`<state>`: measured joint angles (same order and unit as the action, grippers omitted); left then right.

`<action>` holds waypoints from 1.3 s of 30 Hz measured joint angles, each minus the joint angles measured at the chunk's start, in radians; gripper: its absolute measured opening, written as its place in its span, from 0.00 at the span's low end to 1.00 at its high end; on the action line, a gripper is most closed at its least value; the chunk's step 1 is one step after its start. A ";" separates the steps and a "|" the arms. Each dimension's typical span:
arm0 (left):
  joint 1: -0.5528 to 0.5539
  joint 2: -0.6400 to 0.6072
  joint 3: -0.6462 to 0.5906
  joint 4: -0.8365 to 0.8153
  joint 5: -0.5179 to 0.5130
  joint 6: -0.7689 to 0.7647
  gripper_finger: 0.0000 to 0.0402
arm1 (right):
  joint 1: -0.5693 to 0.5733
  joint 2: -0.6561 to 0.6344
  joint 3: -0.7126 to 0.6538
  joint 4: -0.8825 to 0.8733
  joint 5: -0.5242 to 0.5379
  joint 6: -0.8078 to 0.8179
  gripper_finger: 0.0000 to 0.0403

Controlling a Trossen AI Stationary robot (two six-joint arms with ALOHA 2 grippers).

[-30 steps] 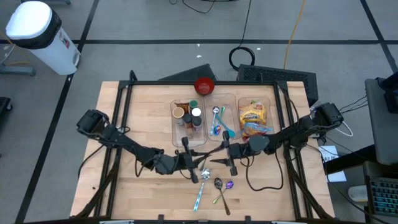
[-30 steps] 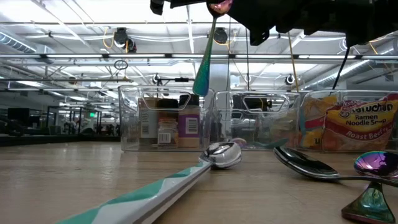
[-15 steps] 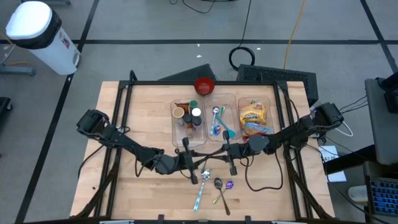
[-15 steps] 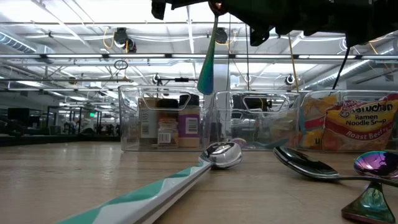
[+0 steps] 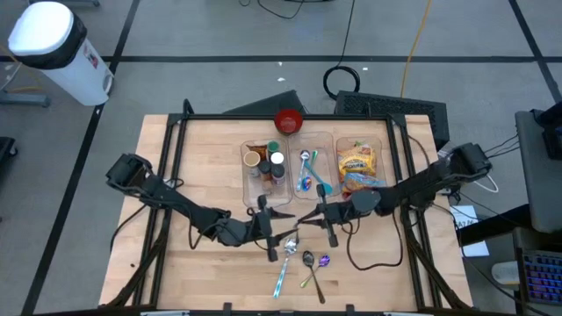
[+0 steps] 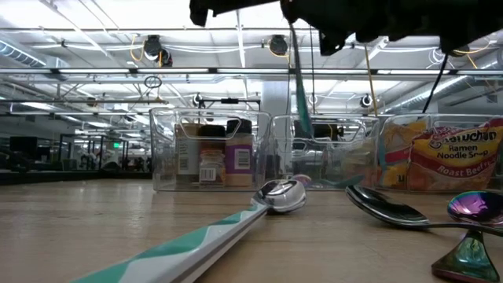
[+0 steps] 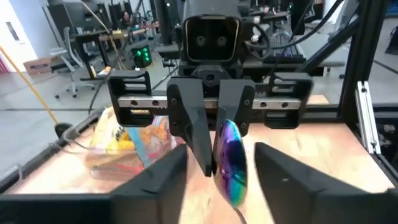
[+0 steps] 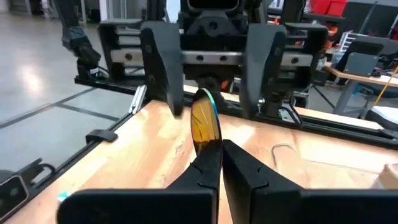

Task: Pick & Place Food Item
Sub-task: Put the left purple spoon into the middle transparent bin

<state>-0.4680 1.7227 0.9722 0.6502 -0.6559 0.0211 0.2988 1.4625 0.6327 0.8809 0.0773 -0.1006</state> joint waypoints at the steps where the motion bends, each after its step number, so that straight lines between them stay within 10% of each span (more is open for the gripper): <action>1: -0.003 -0.008 0.000 -0.001 -0.002 0.009 0.51 | -0.006 -0.029 0.000 -0.033 -0.007 -0.011 0.00; 14: -0.016 -0.023 0.000 -0.058 -0.024 0.025 0.71 | -0.176 -0.496 -0.081 -0.303 0.001 -0.071 0.00; 30: 0.039 -0.024 0.000 -0.132 0.044 -0.094 0.67 | -0.455 -0.504 -0.361 0.130 -0.002 0.003 0.00; 39: 0.043 -0.024 0.000 -0.147 0.057 -0.135 0.67 | -0.455 -0.504 -0.361 -0.026 0.028 0.023 0.00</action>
<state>-0.4248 1.6989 0.9726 0.5029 -0.5991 -0.1142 -0.1566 0.9585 0.2718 0.8547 0.1058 -0.0776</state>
